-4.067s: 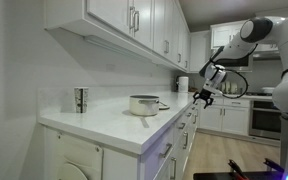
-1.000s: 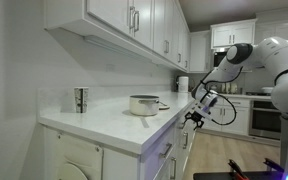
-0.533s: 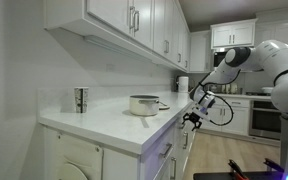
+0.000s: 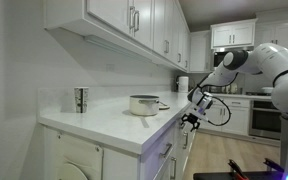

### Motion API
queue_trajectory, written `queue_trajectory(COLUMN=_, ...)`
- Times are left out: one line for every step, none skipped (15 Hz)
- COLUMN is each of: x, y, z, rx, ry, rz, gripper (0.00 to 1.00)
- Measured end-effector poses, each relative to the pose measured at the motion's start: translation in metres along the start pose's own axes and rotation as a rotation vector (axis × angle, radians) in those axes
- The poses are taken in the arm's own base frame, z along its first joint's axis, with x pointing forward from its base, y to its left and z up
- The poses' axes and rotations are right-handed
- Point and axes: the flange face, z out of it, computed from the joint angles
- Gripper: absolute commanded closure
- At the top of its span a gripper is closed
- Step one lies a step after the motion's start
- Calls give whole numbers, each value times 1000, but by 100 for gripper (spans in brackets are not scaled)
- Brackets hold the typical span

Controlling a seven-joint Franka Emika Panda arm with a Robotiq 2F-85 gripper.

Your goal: Open and close the second drawer on the left

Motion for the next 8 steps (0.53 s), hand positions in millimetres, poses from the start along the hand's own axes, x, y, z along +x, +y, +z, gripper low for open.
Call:
queue_trajectory(x=1, y=0, z=1, rx=-8, ry=0, rz=0, gripper=0)
queue_trajectory(x=2, y=0, z=1, rx=-15, ry=-1, rz=4, gripper=0)
queue_trajectory(x=2, y=0, z=2, rx=-23, ry=-2, rz=8, gripper=0)
queue_trajectory(x=3, y=0, z=2, rx=-31, ry=-3, rz=11, gripper=0)
queue_trajectory(x=4, y=0, z=3, rx=-39, ry=-3, rz=15, gripper=0)
queue_trajectory(x=4, y=0, z=3, rx=-47, ry=-4, rz=17, gripper=0)
queue_trajectory(x=4, y=0, z=4, rx=-54, ry=-5, rz=22, gripper=0)
queue_trajectory(x=5, y=0, z=4, rx=-62, ry=-6, rz=26, gripper=0)
